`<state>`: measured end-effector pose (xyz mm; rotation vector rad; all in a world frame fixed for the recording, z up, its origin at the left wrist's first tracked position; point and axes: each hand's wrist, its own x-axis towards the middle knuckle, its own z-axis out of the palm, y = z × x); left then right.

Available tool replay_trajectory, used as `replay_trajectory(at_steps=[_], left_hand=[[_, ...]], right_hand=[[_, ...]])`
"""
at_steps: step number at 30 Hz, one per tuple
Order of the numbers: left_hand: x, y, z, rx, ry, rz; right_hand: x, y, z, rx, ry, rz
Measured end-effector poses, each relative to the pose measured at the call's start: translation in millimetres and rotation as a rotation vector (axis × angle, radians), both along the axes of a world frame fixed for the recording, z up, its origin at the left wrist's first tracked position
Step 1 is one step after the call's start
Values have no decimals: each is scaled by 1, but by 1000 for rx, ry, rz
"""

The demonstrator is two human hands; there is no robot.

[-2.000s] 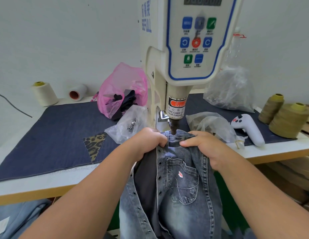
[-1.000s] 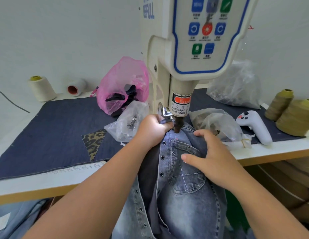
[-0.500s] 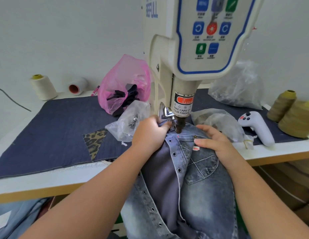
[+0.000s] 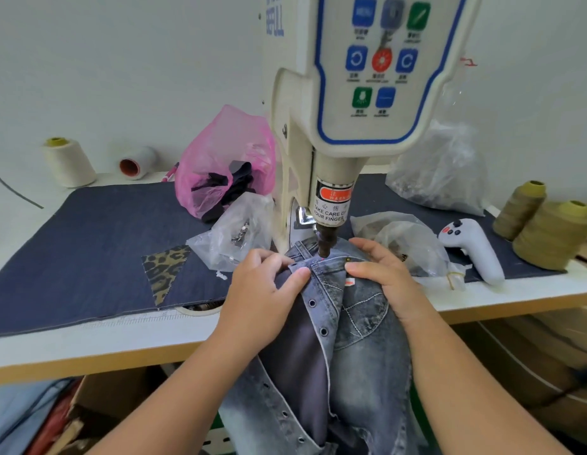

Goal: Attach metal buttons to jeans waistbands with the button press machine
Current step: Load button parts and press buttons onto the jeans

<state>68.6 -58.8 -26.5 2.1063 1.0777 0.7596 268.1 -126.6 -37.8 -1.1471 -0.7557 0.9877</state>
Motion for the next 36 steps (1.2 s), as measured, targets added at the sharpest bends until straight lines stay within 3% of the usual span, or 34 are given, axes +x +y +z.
replay_trajectory(at_steps=[8, 13, 16, 36], left_hand=[[15, 14, 11, -172, -199, -64], [17, 15, 1, -404, -325, -69], [15, 16, -4, -382, -332, -59], [12, 16, -10, -236, -309, -70]], right_hand=[[8, 1, 5, 26, 93, 46], [13, -1, 7, 0, -67, -10], [17, -2, 7, 3, -181, -31], [18, -9, -8, 75, -107, -13]])
